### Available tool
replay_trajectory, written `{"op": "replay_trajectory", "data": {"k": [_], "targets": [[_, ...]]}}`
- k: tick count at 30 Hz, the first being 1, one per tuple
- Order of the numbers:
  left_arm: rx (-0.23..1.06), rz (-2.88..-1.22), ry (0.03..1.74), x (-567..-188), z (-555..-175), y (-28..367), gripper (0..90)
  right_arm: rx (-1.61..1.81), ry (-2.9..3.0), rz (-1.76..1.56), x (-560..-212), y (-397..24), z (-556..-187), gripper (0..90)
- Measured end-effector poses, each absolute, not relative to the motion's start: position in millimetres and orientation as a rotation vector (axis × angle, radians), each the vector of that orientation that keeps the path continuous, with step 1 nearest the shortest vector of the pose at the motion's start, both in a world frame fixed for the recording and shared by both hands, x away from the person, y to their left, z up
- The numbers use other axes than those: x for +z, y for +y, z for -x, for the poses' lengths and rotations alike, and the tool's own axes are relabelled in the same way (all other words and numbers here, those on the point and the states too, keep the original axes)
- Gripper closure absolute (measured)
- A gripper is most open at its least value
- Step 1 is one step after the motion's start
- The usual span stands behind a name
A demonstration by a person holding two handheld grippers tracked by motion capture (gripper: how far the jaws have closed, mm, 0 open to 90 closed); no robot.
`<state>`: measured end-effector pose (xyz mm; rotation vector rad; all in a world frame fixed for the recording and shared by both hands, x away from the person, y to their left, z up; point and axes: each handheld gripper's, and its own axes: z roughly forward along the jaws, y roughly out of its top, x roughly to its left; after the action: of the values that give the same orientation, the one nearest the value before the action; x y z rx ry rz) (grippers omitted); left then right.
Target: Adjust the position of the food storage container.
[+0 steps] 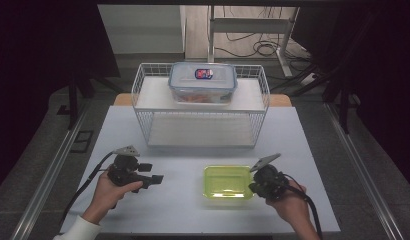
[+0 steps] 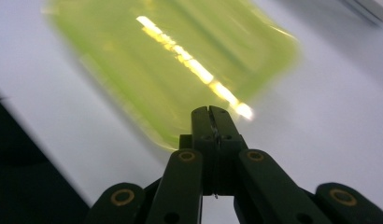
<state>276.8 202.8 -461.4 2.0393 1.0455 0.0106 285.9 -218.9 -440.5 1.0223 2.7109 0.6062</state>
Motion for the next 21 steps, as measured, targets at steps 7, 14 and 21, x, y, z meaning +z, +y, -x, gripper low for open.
{"op": "replay_trajectory", "data": {"k": [7,14,21], "targets": [[0.007,-2.053,1.050,-464.7,-278.6,201.3,29.1,0.548,2.676,-1.193,-465.8,-239.5,-313.7,89.6],[0.009,-2.044,1.057,-464.3,-277.9,202.9,29.1,0.509,2.711,-1.140,-471.7,-216.3,-319.6,89.6],[0.003,-2.041,1.060,-465.1,-277.9,204.2,29.1,0.524,2.754,-1.064,-471.1,-182.2,-319.2,89.5]]}}
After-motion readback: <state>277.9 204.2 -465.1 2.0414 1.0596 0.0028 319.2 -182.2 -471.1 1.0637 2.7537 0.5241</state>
